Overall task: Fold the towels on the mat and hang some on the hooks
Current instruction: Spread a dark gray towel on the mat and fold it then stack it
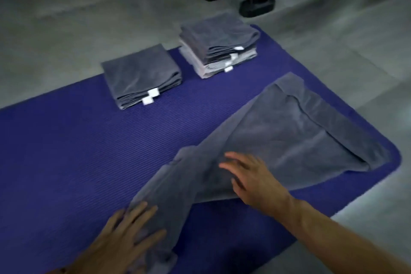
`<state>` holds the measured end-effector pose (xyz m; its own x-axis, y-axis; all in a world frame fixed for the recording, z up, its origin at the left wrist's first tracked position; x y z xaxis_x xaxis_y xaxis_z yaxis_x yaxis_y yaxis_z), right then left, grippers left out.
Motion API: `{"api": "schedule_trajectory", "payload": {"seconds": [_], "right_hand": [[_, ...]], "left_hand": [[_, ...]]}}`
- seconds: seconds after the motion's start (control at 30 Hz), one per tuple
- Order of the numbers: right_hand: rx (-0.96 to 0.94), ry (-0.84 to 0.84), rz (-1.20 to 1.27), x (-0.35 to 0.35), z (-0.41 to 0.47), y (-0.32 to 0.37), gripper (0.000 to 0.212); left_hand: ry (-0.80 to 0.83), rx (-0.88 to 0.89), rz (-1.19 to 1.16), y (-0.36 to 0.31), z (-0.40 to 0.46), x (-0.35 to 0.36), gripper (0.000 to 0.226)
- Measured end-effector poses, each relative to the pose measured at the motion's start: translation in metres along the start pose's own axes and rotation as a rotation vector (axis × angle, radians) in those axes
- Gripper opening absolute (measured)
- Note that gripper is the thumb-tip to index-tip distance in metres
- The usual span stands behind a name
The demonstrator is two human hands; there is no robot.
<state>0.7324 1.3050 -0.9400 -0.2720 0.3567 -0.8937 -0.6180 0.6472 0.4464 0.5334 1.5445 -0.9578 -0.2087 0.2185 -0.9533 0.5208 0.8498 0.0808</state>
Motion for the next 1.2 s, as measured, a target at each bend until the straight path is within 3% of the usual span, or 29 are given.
{"api": "schedule_trajectory", "payload": {"seconds": [0.03,0.13,0.2,0.27,0.33,0.43,0.47,0.57,0.67,0.77,0.87,0.97,1.07,1.2], "right_hand": [[-0.11,0.077,-0.019,0.017,0.006,0.03,0.052],[-0.428,0.336,-0.139,0.066,0.005,0.109,0.068],[-0.602,0.425,-0.283,0.092,0.005,0.148,0.083],[-0.685,0.44,-0.391,0.106,0.01,0.164,0.079],[-0.724,0.428,-0.376,0.112,0.018,0.179,0.052],[-0.462,0.477,-0.154,0.089,0.052,0.19,0.022],[-0.34,0.475,-0.045,0.076,0.066,0.192,0.019],[-0.142,0.37,0.189,0.034,0.112,0.198,0.02],[-0.008,0.248,0.291,-0.003,0.16,0.194,0.04],[-0.02,0.138,0.172,-0.011,0.207,0.186,0.024],[-0.048,0.15,-0.062,0.014,0.226,0.176,0.033],[-0.132,0.334,-0.199,0.057,0.199,0.17,0.036],[-0.313,0.53,-0.328,0.095,0.158,0.171,0.045],[-0.386,0.533,-0.326,0.113,0.146,0.179,0.043]], "left_hand": [[0.028,-0.057,-0.04,-0.006,-0.027,0.012,0.073],[0.122,-0.37,-0.392,-0.017,-0.067,0.043,0.133],[0.049,-0.475,-0.561,-0.018,-0.079,0.052,0.141],[-0.114,-0.541,-0.62,-0.016,-0.074,0.052,0.121],[-0.21,-0.618,-0.683,-0.015,-0.075,0.049,0.108],[-0.342,-0.717,-0.873,-0.011,-0.066,0.04,0.103],[-0.411,-0.751,-0.972,-0.007,-0.061,0.032,0.088],[-0.753,-0.964,-1.321,0.024,-0.062,0.003,0.009],[-1.045,-1.072,-1.72,0.064,-0.064,-0.03,0.025],[-1.139,-1.24,-1.753,0.114,-0.08,-0.034,0.021],[-1.104,-1.451,-1.618,0.144,-0.107,-0.003,0.015],[-0.828,-1.613,-1.592,0.111,-0.121,0.041,0.027],[-0.561,-1.5,-1.476,0.052,-0.104,0.047,0.039],[-0.494,-1.342,-1.232,0.019,-0.068,0.038,0.048]]}}
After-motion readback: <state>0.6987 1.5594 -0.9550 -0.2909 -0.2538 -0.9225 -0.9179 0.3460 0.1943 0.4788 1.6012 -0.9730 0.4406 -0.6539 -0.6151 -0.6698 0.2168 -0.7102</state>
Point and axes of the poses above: each hand's wrist, its own z-axis towards the middle knuckle, its own x-axis out of the palm, y = z × x, the point moved 7 cm from there along z, towards the middle knuckle, and after that the axes turned 5 degrees about x, right-handed, at the moved point
